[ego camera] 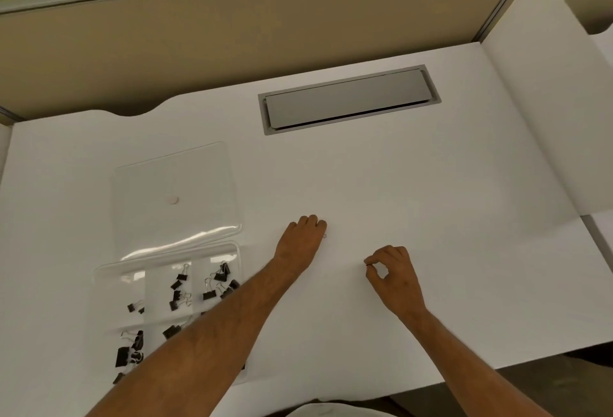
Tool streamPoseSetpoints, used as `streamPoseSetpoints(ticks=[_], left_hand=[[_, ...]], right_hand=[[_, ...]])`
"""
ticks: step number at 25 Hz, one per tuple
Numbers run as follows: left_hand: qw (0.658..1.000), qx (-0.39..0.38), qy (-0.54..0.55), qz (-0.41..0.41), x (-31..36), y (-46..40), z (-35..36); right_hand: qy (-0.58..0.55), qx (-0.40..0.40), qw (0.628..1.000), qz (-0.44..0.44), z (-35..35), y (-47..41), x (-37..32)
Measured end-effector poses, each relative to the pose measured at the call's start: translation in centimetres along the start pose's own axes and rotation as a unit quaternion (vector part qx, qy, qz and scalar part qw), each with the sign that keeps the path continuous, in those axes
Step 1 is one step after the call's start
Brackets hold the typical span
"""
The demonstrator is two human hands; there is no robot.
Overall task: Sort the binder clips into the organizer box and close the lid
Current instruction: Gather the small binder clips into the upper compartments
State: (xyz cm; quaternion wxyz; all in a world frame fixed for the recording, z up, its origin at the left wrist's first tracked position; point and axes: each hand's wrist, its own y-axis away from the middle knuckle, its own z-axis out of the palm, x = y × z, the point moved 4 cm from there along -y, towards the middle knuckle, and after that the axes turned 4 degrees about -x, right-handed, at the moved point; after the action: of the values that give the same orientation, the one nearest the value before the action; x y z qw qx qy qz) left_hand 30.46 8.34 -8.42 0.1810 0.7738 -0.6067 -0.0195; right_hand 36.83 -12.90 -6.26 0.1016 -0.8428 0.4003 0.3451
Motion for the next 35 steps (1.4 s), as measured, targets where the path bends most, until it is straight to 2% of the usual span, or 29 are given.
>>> streamPoseSetpoints(ticks=[5,8,14,20,26,29,35], left_hand=[[0.999,0.002,0.006,-0.048,-0.9,6.1,2.3],[0.996,-0.002,0.062,-0.062,-0.7,9.1,2.7],[0.972,0.098,0.191,-0.098,-2.0,15.8,-2.1],[0.946,0.149,0.255,-0.136,-7.3,23.7,-4.4],[0.914,0.172,0.312,-0.195,-13.7,32.5,-3.3],[0.894,0.187,0.339,-0.226,-17.8,35.9,-2.3],[0.879,0.216,0.342,-0.252,-23.2,38.5,-1.9]], right_hand=[[-0.016,-0.019,0.999,-0.035,1.3,0.6,-3.2],[-0.026,-0.027,0.998,-0.060,2.0,1.1,-5.1],[-0.055,-0.026,0.995,-0.084,3.4,3.3,-9.6],[-0.089,-0.034,0.989,-0.113,8.2,5.2,-16.6],[-0.103,-0.088,0.985,-0.108,14.2,8.5,-22.5],[-0.124,-0.087,0.984,-0.091,16.8,10.2,-24.5],[-0.110,-0.087,0.985,-0.102,20.1,12.2,-26.6]])
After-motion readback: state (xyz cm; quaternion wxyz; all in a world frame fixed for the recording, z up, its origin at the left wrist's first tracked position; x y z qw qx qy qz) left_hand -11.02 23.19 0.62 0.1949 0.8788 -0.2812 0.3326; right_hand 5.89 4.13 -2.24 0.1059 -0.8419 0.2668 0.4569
